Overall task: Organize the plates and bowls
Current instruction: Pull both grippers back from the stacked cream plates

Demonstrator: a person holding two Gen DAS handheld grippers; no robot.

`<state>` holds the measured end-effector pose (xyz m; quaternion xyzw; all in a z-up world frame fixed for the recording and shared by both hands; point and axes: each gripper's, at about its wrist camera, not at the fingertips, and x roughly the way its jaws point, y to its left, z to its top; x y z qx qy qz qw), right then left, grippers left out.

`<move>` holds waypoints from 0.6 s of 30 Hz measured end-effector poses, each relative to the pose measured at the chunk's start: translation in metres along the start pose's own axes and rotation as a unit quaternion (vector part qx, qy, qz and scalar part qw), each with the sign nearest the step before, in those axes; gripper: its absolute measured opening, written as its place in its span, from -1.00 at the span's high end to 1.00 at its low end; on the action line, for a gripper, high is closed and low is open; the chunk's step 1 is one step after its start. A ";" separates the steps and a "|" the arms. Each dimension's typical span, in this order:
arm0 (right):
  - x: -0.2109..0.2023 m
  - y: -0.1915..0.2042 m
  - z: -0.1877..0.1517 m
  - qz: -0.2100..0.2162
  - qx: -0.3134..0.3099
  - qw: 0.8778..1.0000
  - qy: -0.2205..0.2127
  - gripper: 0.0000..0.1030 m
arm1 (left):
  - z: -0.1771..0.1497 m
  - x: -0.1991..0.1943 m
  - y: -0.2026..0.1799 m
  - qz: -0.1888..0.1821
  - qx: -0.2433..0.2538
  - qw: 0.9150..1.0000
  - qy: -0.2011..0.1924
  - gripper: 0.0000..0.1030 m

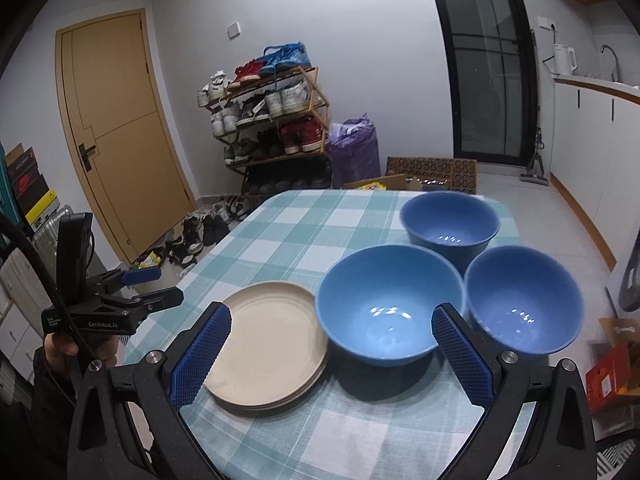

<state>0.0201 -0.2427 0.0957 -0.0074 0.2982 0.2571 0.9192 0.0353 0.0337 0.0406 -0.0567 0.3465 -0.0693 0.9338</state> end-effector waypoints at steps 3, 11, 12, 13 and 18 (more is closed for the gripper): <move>-0.014 -0.009 0.009 -0.009 0.001 1.000 -0.014 -0.99 | 0.006 0.000 -0.003 -0.003 0.001 1.000 -0.003 -1.00; -0.043 -0.036 0.029 -0.024 0.006 0.999 -0.035 -0.99 | 0.020 0.005 -0.012 -0.003 0.005 1.000 -0.005 -1.00; -0.044 -0.039 0.032 -0.025 0.005 0.999 -0.035 -0.99 | 0.023 0.005 -0.014 -0.003 0.005 1.000 -0.006 -1.00; -0.046 -0.042 0.033 -0.028 0.005 0.999 -0.036 -0.99 | 0.025 0.006 -0.015 -0.004 0.006 1.000 -0.006 -1.00; -0.059 -0.054 0.041 -0.036 0.004 0.998 -0.042 -0.99 | 0.038 0.008 -0.022 -0.007 0.008 1.000 -0.011 -1.00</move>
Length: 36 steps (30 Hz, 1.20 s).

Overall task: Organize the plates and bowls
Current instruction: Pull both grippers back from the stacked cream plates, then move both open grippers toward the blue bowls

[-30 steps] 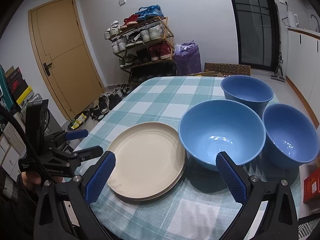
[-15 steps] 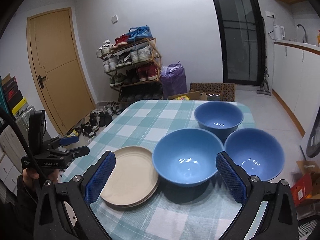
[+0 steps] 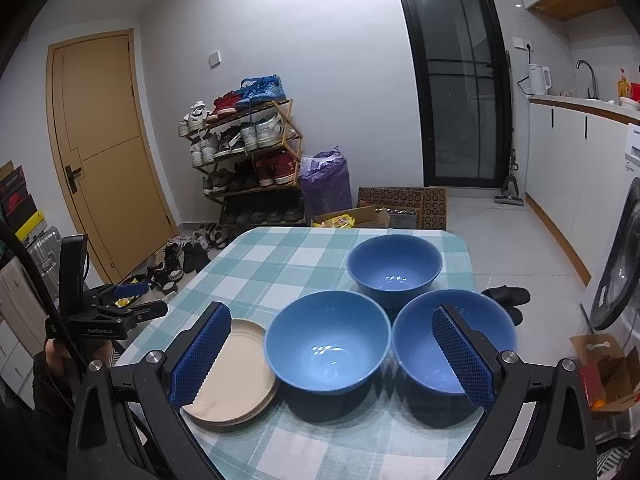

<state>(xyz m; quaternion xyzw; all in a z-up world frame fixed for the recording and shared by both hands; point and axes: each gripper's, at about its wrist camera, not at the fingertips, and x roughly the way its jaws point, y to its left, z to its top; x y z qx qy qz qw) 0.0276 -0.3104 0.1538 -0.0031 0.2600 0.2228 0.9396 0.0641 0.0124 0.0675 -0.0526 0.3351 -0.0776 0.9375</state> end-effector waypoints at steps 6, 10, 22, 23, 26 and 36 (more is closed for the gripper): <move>-0.011 -0.021 0.013 -0.013 0.005 1.000 -0.004 -0.99 | 0.016 0.005 -0.007 -0.003 -0.001 1.000 -0.003 -1.00; -0.017 -0.038 0.022 -0.025 0.012 1.000 -0.008 -0.99 | 0.025 0.012 -0.011 -0.004 -0.002 1.000 -0.001 -1.00; -0.007 -0.068 0.043 -0.048 0.026 0.999 0.000 -0.99 | 0.054 0.039 -0.024 -0.006 0.001 1.000 0.011 -1.00; -0.005 -0.070 0.044 -0.048 0.027 0.998 0.002 -0.99 | 0.056 0.041 -0.024 -0.005 0.002 1.000 0.012 -1.00; 0.003 -0.078 0.047 -0.050 0.031 0.998 0.006 -0.99 | 0.062 0.049 -0.028 -0.004 0.004 1.000 0.016 -1.00; 0.032 -0.100 0.059 -0.052 0.040 0.998 0.021 -0.99 | 0.083 0.081 -0.044 -0.004 0.018 0.999 0.032 -1.00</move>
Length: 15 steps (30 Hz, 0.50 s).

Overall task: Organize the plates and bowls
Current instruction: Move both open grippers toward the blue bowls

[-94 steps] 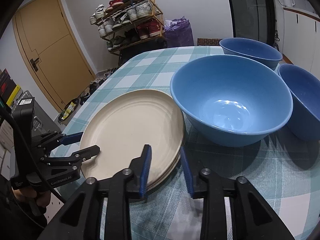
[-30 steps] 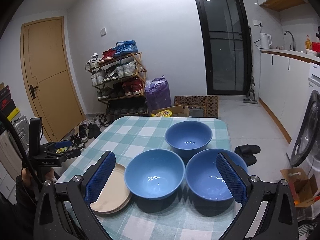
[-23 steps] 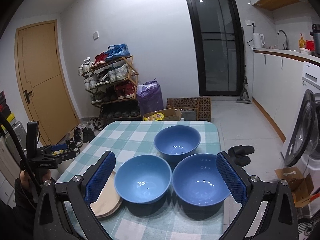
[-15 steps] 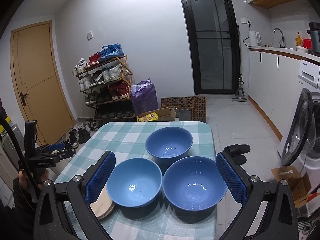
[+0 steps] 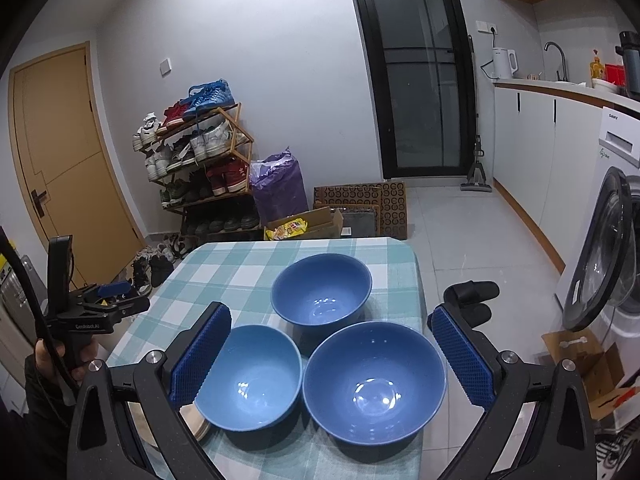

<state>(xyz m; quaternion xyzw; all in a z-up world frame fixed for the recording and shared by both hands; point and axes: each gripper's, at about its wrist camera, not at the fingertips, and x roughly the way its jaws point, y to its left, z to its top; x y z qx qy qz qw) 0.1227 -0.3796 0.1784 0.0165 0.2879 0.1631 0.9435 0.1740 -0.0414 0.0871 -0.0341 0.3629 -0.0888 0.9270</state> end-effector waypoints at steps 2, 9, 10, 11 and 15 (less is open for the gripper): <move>0.007 -0.002 0.002 0.000 0.001 1.000 0.004 -0.99 | 0.005 0.006 -0.003 -0.001 0.001 1.000 0.002 -1.00; 0.032 -0.008 0.008 0.001 0.004 1.000 0.019 -0.99 | 0.017 0.025 -0.013 -0.005 0.010 1.000 0.012 -1.00; 0.035 -0.008 0.009 0.002 0.004 1.000 0.021 -0.99 | 0.018 0.026 -0.014 -0.005 0.011 1.000 0.013 -1.00; 0.038 -0.008 0.010 0.003 0.004 1.000 0.023 -0.99 | 0.019 0.029 -0.015 -0.005 0.011 1.000 0.014 -1.00; 0.051 -0.008 0.013 0.005 0.003 1.000 0.030 -0.99 | 0.023 0.037 -0.016 -0.006 0.010 1.000 0.018 -1.00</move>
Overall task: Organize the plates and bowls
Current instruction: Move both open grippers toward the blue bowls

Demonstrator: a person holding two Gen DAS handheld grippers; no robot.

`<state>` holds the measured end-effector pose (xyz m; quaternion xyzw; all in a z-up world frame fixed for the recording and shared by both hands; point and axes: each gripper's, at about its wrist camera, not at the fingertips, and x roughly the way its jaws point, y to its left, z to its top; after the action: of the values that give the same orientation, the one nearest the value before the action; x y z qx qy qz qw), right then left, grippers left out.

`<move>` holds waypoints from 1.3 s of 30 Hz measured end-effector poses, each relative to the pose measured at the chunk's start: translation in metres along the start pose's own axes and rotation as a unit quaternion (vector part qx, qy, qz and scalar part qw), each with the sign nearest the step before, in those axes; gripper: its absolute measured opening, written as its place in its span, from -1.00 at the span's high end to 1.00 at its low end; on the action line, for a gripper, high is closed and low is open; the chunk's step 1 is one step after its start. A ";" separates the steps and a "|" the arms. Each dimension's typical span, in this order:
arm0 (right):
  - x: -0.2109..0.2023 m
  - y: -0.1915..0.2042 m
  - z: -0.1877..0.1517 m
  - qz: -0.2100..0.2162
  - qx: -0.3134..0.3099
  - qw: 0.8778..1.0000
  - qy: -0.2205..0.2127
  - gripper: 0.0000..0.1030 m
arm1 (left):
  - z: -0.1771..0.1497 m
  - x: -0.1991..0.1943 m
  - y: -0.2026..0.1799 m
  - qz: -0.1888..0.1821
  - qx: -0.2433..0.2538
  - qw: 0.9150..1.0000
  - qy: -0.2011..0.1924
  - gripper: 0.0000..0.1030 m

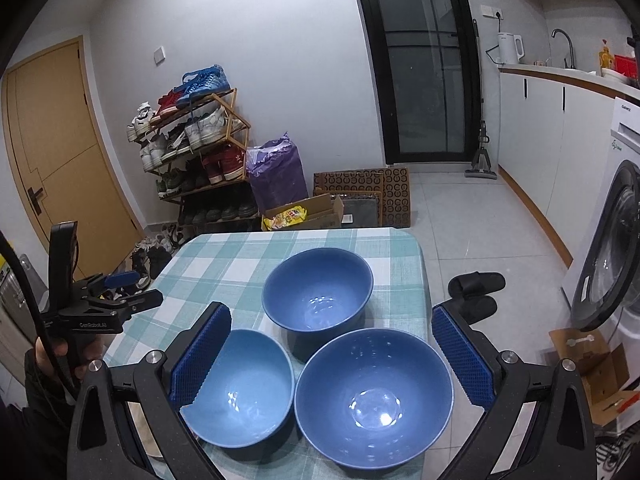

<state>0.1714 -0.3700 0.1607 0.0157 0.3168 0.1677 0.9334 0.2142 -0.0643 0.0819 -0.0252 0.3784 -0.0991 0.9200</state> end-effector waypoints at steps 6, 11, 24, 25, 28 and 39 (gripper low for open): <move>0.019 -0.001 0.003 0.000 0.000 1.000 0.011 -0.99 | 0.006 0.015 -0.003 -0.001 0.001 1.000 0.008 -1.00; 0.042 -0.008 0.005 -0.002 0.009 1.000 0.028 -0.99 | 0.012 0.032 -0.005 -0.005 -0.002 1.000 0.015 -1.00; 0.093 -0.030 0.000 0.004 0.030 0.998 0.062 -0.99 | 0.023 0.070 -0.021 -0.007 0.007 0.999 0.034 -1.00; 0.097 -0.031 -0.001 0.004 0.030 0.998 0.064 -0.99 | 0.024 0.073 -0.023 -0.008 0.009 0.999 0.035 -1.00; 0.105 -0.034 -0.003 0.003 0.031 0.997 0.071 -0.99 | 0.027 0.082 -0.026 -0.012 0.009 0.999 0.042 -1.00; 0.140 -0.042 -0.003 -0.002 0.043 0.995 0.093 -0.98 | 0.033 0.108 -0.031 -0.019 0.023 0.998 0.055 -0.99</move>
<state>0.2865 -0.3641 0.0706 0.0398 0.4095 0.1530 0.8985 0.3074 -0.1170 0.0342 -0.0053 0.4251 -0.1262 0.8963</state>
